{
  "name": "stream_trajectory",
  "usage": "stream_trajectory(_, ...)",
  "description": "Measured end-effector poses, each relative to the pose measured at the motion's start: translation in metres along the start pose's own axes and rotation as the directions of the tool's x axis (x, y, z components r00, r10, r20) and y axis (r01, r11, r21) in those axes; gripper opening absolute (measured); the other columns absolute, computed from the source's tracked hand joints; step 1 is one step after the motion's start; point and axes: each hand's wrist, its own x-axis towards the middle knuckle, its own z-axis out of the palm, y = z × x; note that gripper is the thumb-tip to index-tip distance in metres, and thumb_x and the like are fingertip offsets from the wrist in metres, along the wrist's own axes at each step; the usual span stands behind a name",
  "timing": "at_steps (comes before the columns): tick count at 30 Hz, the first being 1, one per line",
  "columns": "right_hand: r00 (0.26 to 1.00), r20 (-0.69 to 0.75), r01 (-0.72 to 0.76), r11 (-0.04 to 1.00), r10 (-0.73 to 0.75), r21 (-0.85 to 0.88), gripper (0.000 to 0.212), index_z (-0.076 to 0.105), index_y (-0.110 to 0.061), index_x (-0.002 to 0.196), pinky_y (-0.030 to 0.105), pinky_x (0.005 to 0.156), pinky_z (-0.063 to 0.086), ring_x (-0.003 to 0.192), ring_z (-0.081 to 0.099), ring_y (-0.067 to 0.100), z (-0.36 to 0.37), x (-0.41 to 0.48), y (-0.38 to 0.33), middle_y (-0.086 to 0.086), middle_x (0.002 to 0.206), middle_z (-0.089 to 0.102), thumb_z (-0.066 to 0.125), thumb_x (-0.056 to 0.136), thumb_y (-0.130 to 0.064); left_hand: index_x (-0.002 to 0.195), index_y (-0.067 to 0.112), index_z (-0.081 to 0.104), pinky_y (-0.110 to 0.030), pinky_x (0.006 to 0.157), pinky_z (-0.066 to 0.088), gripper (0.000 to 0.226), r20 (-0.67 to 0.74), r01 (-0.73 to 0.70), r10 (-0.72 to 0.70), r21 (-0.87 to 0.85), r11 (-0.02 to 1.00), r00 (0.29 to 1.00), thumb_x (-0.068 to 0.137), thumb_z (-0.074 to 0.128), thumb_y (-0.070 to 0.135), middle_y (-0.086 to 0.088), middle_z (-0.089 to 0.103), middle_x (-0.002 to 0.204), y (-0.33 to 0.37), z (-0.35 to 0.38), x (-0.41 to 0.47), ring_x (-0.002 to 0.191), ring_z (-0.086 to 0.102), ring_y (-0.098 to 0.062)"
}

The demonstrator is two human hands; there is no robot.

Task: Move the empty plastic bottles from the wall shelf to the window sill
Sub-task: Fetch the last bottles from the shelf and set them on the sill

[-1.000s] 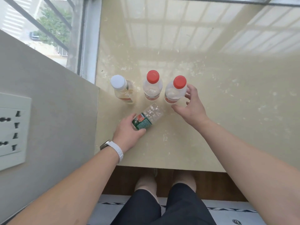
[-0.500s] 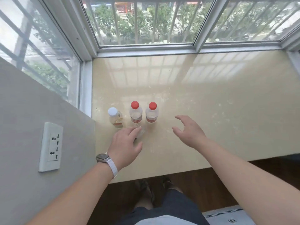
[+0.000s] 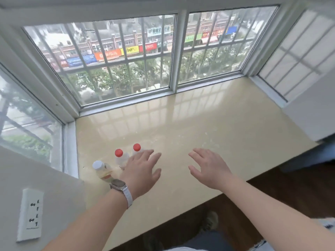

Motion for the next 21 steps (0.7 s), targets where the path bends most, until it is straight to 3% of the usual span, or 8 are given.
stream_trajectory(3,0.999,-0.053,-0.001,1.000,-0.001,-0.029,0.068,0.048,-0.020,0.141,0.038,0.109,0.033,0.135,0.040,0.024,-0.014,-0.017,0.032,0.003,0.149,0.044,0.024,0.089,-0.056,0.129,0.021,0.063,-0.048,0.093,0.049,0.054,-0.027,-0.069,0.071,0.053,0.996,0.997,0.081,0.057,0.045,-0.008,0.065,0.127,0.033,-0.004,0.022,0.116,0.061,-0.034)
stream_trajectory(5,0.997,-0.081,-0.018,0.999,0.014,-0.043,0.067,0.051,-0.019,0.138,0.040,0.107,0.036,0.132,0.044,0.026,-0.025,-0.028,0.060,0.005,0.146,0.049,0.026,0.088,-0.056,0.131,0.020,0.062,-0.048,0.096,0.048,0.054,-0.028,-0.112,0.114,0.078,0.991,0.993,0.081,0.062,0.044,-0.009,0.064,0.129,0.060,-0.005,0.037,0.118,0.060,-0.034)
stream_trajectory(10,0.981,-0.183,-0.078,0.996,0.067,-0.049,0.055,0.059,-0.017,0.126,0.047,0.099,0.045,0.121,0.054,0.031,-0.057,-0.058,0.141,0.007,0.133,0.059,0.040,0.088,-0.052,0.132,0.025,0.058,-0.048,0.100,0.045,0.057,-0.056,-0.190,0.198,0.118,0.975,0.979,0.084,0.042,0.053,-0.005,0.060,0.135,0.146,-0.011,0.082,0.123,0.055,-0.032)
stream_trajectory(15,0.956,-0.257,-0.158,0.986,0.142,-0.045,0.053,0.063,-0.017,0.122,0.048,0.097,0.049,0.119,0.056,0.032,-0.083,-0.094,0.221,0.008,0.130,0.062,0.045,0.086,-0.051,0.132,0.024,0.059,-0.049,0.101,0.044,0.054,-0.112,-0.289,0.309,0.170,0.942,0.944,0.084,0.055,0.048,-0.007,0.061,0.136,0.244,-0.014,0.135,0.123,0.056,-0.035)
stream_trajectory(21,0.917,-0.292,-0.286,0.958,0.273,-0.003,0.056,0.061,-0.016,0.125,0.048,0.096,0.048,0.119,0.055,0.033,-0.099,-0.151,0.324,0.011,0.130,0.060,0.043,0.086,-0.051,0.140,0.026,0.054,-0.048,0.108,0.037,0.055,-0.068,-0.468,0.486,0.181,0.865,0.871,0.089,0.054,0.047,-0.005,0.053,0.145,0.371,-0.002,0.184,0.133,0.047,-0.032)
